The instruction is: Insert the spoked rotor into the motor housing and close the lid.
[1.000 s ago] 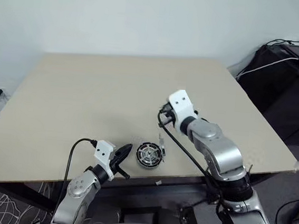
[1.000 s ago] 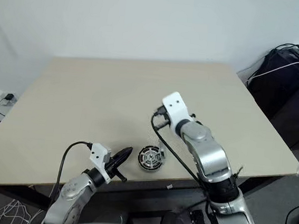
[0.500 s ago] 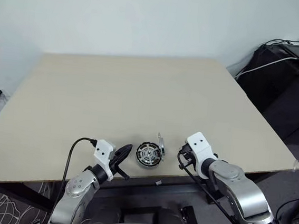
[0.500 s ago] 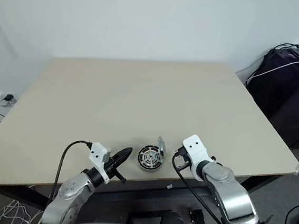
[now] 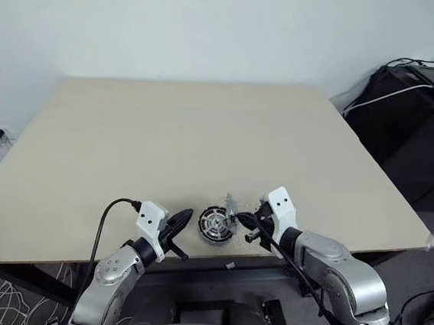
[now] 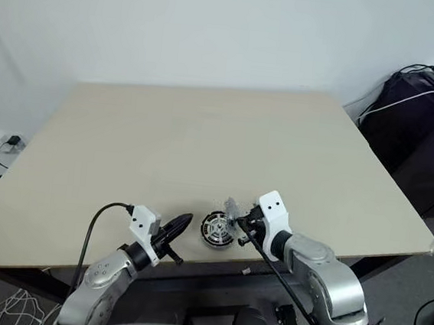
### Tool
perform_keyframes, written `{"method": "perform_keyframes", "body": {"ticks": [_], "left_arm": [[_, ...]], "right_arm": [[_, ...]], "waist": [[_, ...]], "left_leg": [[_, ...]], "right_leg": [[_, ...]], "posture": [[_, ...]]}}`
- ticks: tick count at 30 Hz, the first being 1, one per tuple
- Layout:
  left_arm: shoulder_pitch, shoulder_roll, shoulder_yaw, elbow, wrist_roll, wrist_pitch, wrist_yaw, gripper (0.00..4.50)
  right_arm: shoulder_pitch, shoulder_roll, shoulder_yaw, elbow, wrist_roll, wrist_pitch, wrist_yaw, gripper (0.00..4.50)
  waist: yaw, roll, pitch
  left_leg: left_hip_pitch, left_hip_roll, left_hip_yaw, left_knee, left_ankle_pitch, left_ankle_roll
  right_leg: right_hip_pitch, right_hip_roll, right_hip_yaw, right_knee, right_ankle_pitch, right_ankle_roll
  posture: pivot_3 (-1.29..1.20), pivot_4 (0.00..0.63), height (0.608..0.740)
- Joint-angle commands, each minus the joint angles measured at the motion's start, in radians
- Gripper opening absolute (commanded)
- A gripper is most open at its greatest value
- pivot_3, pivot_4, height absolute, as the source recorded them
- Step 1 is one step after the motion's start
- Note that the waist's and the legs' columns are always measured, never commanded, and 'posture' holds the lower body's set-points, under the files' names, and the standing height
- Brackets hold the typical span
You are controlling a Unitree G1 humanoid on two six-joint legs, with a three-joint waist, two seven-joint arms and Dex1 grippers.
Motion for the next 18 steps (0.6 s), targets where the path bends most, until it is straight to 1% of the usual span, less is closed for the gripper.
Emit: {"method": "perform_keyframes", "body": {"ticks": [1, 9, 18], "left_arm": [[-0.015, 0.007, -0.002, -0.042, -0.009, -0.005, -0.008, 0.00], [-0.023, 0.001, -0.003, 0.017, -0.002, -0.041, -0.027, 0.00], [-0.009, 0.002, 0.000, 0.015, 0.003, -0.060, -0.019, 0.00]], "right_arm": [[-0.037, 0.020, -0.001, -0.007, 0.049, -0.024, 0.022, 0.03], [-0.076, 0.053, 0.069, 0.119, 0.038, -0.033, 0.014, 0.03], [-0.094, 0.091, 0.093, 0.227, 0.025, -0.075, -0.004, 0.03]], "waist": [[0.000, 0.000, 0.000], [0.001, 0.000, 0.000], [0.000, 0.001, 0.000]], "left_leg": [[0.000, 0.000, 0.000, 0.000, 0.000, 0.000], [0.001, 0.000, 0.000, 0.000, 0.000, 0.000], [0.002, 0.000, 0.000, 0.000, 0.000, 0.000]], "right_leg": [[0.000, 0.000, 0.000, 0.000, 0.000, 0.000], [0.000, 0.000, 0.000, 0.000, 0.000, 0.000], [0.000, 0.000, 0.000, 0.000, 0.000, 0.000]], "posture": [[0.00, 0.000, 0.740], [0.00, 0.000, 0.740], [0.00, 0.000, 0.740]]}}
